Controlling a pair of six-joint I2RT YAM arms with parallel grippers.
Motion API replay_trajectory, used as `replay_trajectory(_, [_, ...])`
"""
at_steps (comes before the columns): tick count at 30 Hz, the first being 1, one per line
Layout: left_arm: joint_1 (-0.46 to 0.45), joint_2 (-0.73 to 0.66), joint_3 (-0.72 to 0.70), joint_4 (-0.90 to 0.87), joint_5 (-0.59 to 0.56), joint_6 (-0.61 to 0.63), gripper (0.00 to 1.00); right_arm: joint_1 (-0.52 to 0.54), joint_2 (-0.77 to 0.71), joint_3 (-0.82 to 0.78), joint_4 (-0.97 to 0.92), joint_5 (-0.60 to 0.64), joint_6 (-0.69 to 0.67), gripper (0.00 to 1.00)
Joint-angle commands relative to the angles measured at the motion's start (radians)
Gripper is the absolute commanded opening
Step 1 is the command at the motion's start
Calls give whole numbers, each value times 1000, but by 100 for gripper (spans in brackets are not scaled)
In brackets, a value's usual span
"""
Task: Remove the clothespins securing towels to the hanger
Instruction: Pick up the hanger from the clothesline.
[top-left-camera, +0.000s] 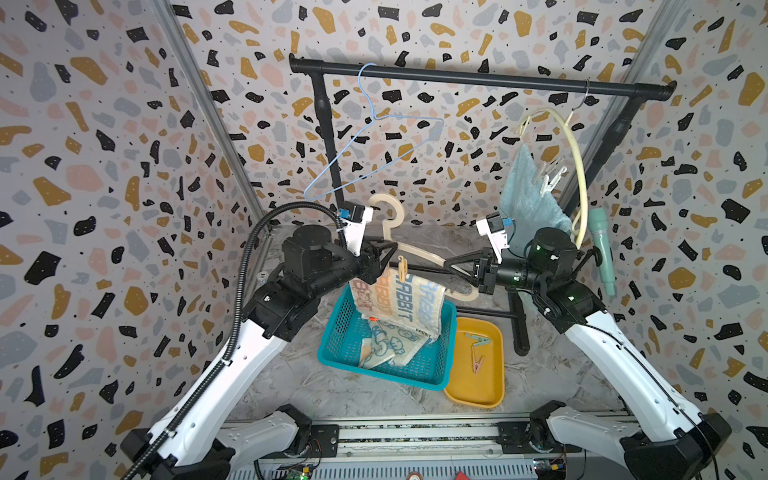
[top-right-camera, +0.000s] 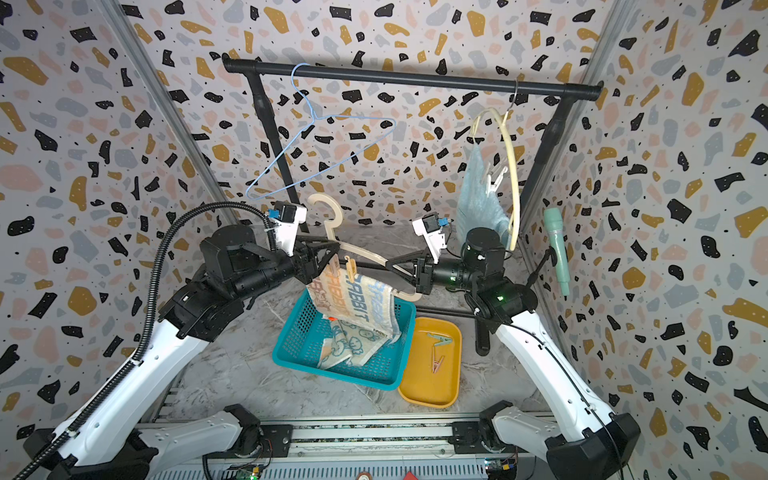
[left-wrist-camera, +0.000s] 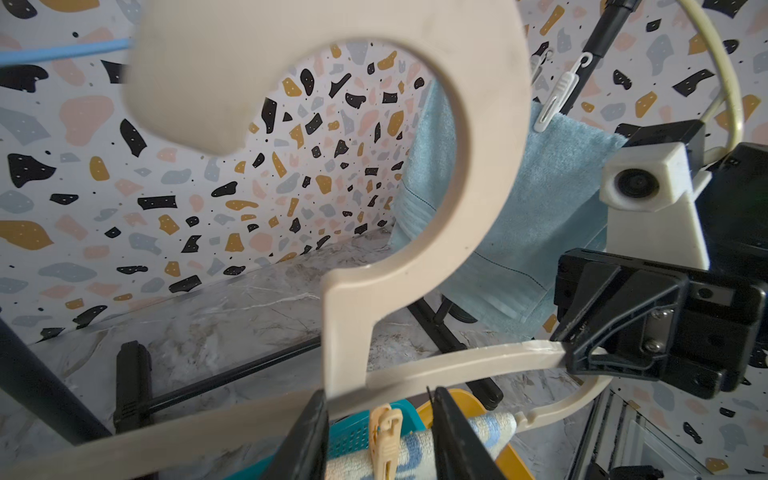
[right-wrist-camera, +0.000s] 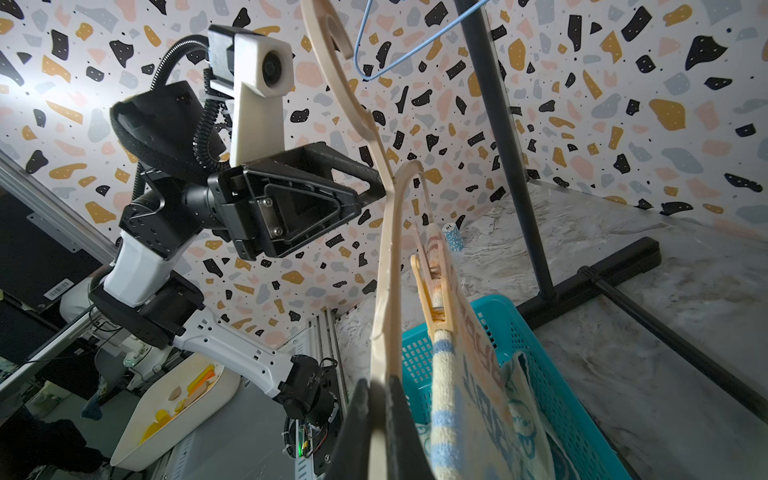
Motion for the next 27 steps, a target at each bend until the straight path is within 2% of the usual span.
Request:
replay_trajectory(1, [-20,12,57,34,-61,26,39,7,-9,14,97,-30,14,0])
replay_trajectory(7, [-28,32,73,42,-135,31,32,7,3,17,107,-30,14,0])
replay_trajectory(14, [-29,25,77,41,-236,27,31,7,5,28,95,-29,0,0])
replay_trajectory(20, [-28,41,83,51,-230,21,35,10,5,31,101,-35,3,0])
replay_trajectory(27, [-29,56,88,83,-229,9,32,18,5,35,102,-31,3,0])
